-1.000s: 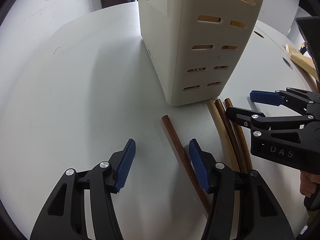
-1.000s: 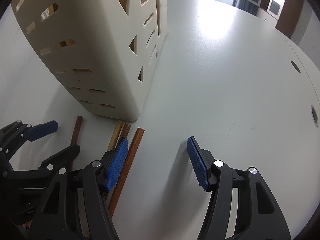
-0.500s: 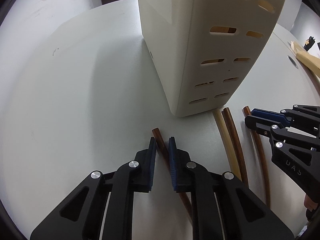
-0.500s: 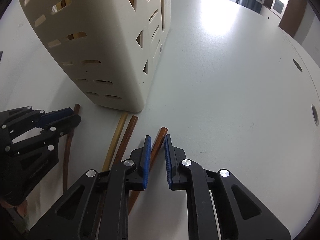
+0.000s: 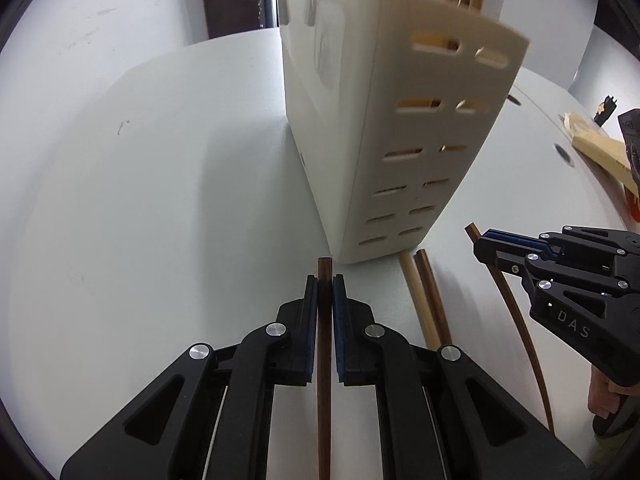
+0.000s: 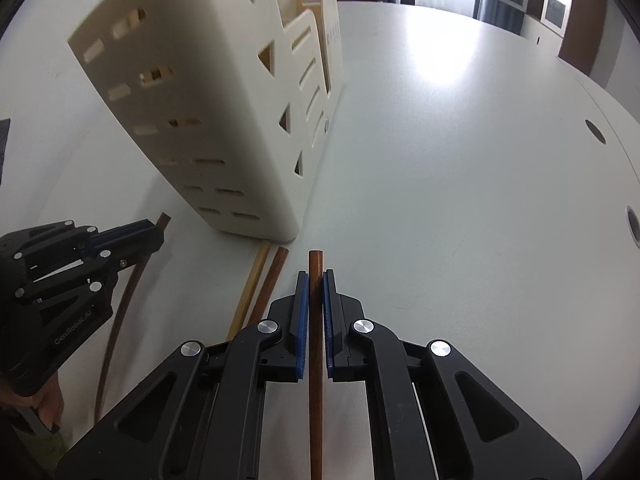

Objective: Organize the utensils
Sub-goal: 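Lift the dark brown chopsticks with both tools and lower them into the holder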

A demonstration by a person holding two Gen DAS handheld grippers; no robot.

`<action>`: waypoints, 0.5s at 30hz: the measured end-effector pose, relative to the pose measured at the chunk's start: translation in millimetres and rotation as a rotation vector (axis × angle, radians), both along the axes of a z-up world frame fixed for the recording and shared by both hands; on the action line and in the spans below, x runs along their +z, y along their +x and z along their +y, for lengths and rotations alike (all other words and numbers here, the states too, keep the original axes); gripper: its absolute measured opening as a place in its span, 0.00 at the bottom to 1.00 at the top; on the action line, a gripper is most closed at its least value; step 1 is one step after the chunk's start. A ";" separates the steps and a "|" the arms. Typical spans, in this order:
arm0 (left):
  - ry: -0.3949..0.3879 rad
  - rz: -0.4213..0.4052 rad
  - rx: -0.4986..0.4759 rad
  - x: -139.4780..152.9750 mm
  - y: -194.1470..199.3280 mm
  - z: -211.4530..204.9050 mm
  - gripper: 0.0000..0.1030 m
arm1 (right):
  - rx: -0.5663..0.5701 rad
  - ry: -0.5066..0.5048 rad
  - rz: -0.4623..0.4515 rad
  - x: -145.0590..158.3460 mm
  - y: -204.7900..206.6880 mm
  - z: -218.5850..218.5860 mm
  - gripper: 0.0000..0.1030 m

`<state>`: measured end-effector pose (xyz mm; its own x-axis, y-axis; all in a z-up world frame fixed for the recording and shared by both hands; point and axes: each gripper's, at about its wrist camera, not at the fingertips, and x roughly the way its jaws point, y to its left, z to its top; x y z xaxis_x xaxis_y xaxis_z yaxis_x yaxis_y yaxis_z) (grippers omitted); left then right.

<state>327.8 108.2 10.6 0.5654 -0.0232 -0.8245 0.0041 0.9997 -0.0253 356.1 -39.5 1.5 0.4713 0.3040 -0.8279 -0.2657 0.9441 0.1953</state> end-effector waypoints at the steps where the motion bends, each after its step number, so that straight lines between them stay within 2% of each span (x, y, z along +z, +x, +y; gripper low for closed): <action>1: 0.003 -0.025 -0.002 6.8 -4.3 -1.7 0.07 | 0.000 0.002 -0.031 5.1 -2.2 0.4 0.08; 7: -0.060 -0.143 0.013 39.8 -18.8 3.0 0.07 | 0.003 0.044 -0.132 28.6 -15.3 0.6 0.08; 14: -0.075 -0.262 0.031 74.4 -41.2 -1.7 0.07 | 0.002 0.090 -0.243 60.6 -25.2 -5.8 0.07; 15: -0.079 -0.272 0.037 79.2 -43.7 1.6 0.07 | 0.001 0.096 -0.257 65.9 -17.1 -21.8 0.07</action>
<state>284.1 109.9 89.8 0.7675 -0.0562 -0.6386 -0.0152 0.9943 -0.1057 339.0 -61.3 67.4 0.6621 0.3762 -0.6482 -0.3195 0.9240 0.2100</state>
